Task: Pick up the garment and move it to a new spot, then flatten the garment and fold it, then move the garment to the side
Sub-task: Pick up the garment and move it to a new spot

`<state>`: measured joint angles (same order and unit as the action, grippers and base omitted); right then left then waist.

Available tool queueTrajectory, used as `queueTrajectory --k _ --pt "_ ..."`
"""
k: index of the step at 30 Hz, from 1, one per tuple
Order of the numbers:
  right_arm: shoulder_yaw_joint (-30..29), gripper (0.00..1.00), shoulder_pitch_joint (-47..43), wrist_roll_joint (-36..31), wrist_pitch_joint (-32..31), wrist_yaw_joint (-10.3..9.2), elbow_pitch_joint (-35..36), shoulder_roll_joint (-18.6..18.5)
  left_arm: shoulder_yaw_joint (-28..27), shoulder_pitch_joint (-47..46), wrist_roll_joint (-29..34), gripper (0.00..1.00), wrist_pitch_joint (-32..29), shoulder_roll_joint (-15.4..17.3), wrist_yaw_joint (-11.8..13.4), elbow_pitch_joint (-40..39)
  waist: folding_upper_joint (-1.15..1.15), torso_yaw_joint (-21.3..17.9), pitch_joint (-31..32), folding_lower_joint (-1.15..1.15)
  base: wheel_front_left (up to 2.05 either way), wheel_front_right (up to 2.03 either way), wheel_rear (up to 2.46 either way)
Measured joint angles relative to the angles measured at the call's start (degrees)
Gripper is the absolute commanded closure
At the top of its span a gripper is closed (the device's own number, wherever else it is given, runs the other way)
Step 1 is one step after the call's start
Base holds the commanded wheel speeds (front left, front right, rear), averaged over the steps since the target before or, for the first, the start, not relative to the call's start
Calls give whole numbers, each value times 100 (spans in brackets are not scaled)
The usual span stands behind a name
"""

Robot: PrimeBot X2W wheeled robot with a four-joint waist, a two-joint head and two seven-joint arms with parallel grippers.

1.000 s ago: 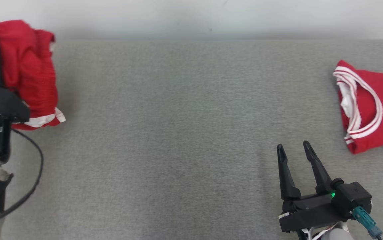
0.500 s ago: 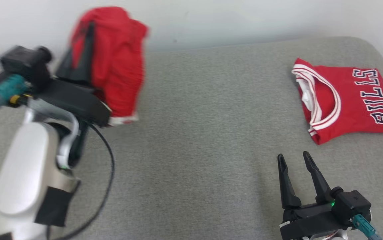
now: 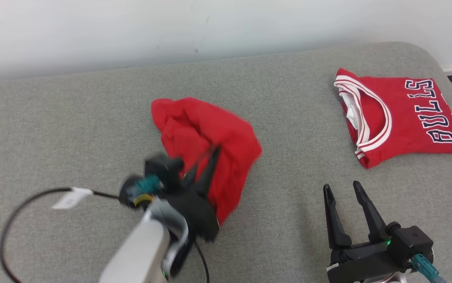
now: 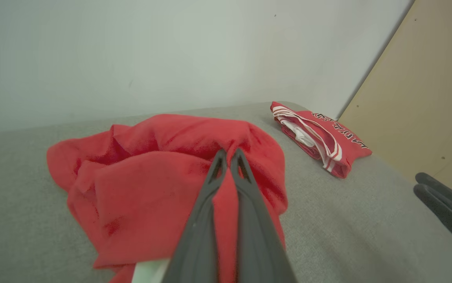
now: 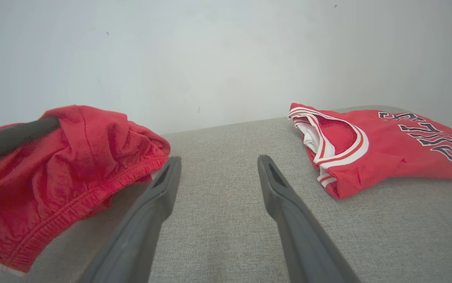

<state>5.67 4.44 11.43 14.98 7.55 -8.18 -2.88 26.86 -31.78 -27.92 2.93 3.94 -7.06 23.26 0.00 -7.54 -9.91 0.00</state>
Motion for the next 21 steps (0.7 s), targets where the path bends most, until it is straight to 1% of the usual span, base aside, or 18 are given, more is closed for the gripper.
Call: queueTrajectory --k 5,8,9,10,13,15,21 --pt "58 0 24 0 0 0 -37 1 499 264 -141 100 409 -64 -9 817 0 11 23 0 0 0 0" --pt "46 0 27 0 0 0 -40 0 776 256 -293 100 673 -97 -14 1118 0 46 48 0 0 0 0" --pt "34 0 26 -1 0 0 -40 0 859 249 -335 59 751 -98 -35 1179 0 67 59 0 0 0 0" --pt "31 0 25 -1 0 0 -38 1 951 226 -371 0 831 -94 -34 1205 0 91 70 0 0 0 0" --pt "5 0 11 -2 0 0 -42 1 1178 122 -568 0 1013 -101 -35 1149 0 181 117 0 0 0 0" --pt "1 0 -9 -3 0 0 -46 1 1214 22 -605 0 1092 -105 -23 1099 0 242 162 0 0 0 0" --pt "-67 0 -122 -2 0 0 -43 0 1067 -34 -454 0 1194 -68 169 929 0 416 327 0 0 0 0"
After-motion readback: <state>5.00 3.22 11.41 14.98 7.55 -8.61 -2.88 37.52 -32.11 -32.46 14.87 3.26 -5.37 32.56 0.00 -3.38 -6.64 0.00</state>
